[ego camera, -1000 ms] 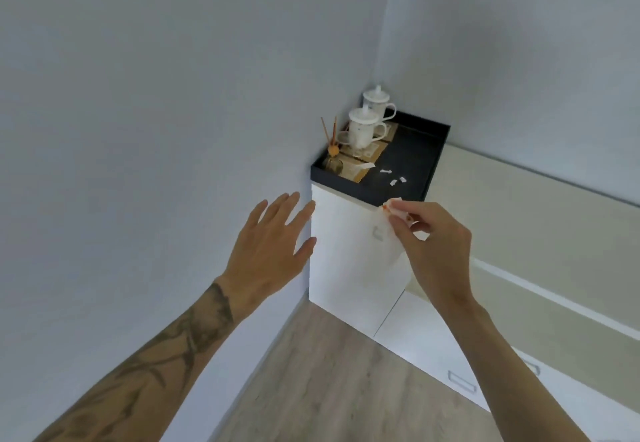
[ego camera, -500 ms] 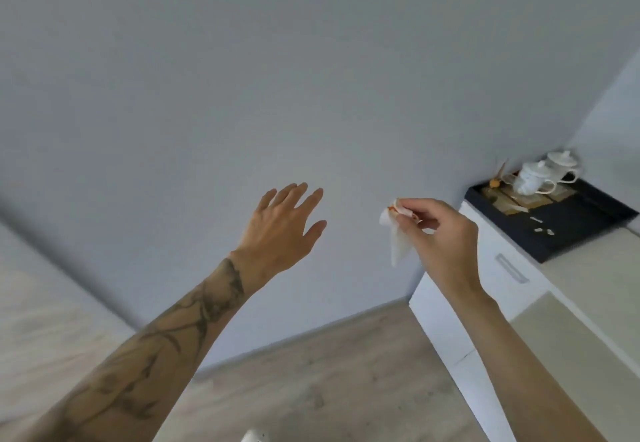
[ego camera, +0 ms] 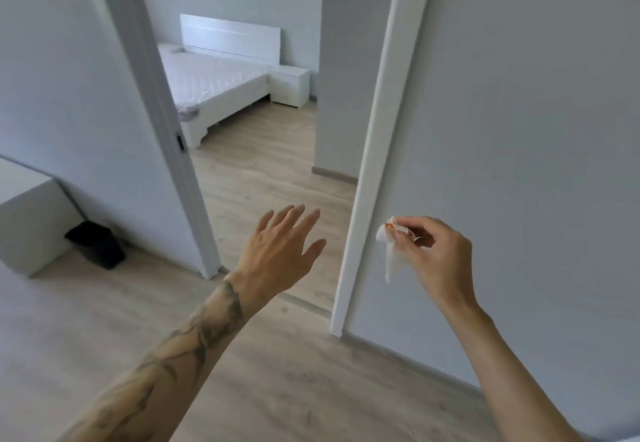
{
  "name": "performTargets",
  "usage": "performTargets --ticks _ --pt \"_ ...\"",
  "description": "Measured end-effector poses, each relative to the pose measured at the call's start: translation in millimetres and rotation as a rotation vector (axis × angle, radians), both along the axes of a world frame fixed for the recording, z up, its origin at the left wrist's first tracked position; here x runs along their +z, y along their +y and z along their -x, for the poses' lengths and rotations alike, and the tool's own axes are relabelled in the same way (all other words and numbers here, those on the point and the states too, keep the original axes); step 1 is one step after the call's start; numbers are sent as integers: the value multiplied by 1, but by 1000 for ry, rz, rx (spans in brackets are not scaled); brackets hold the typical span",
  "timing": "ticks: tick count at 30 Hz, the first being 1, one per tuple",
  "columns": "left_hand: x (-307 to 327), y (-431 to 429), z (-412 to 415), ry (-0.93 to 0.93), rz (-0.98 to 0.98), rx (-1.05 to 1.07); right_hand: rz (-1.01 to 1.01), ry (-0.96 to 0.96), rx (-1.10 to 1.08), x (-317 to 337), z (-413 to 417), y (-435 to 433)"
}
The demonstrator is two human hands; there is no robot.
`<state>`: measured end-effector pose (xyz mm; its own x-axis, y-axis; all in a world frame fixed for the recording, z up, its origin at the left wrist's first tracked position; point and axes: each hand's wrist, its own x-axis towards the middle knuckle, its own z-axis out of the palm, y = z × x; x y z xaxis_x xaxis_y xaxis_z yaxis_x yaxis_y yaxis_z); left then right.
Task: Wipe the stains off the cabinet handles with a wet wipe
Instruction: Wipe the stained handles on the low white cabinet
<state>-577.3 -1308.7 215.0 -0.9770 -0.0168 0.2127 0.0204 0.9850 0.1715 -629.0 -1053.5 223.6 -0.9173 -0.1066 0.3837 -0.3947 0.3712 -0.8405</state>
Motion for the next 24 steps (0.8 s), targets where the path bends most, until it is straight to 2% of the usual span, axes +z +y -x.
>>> performTargets --ticks 14,24 --pt "-8 -444 -211 1 7 545 -15 22 494 -10 -83 -510" --pt "-13 -756 -300 -59 24 882 36 4 803 -33 -118 -881"
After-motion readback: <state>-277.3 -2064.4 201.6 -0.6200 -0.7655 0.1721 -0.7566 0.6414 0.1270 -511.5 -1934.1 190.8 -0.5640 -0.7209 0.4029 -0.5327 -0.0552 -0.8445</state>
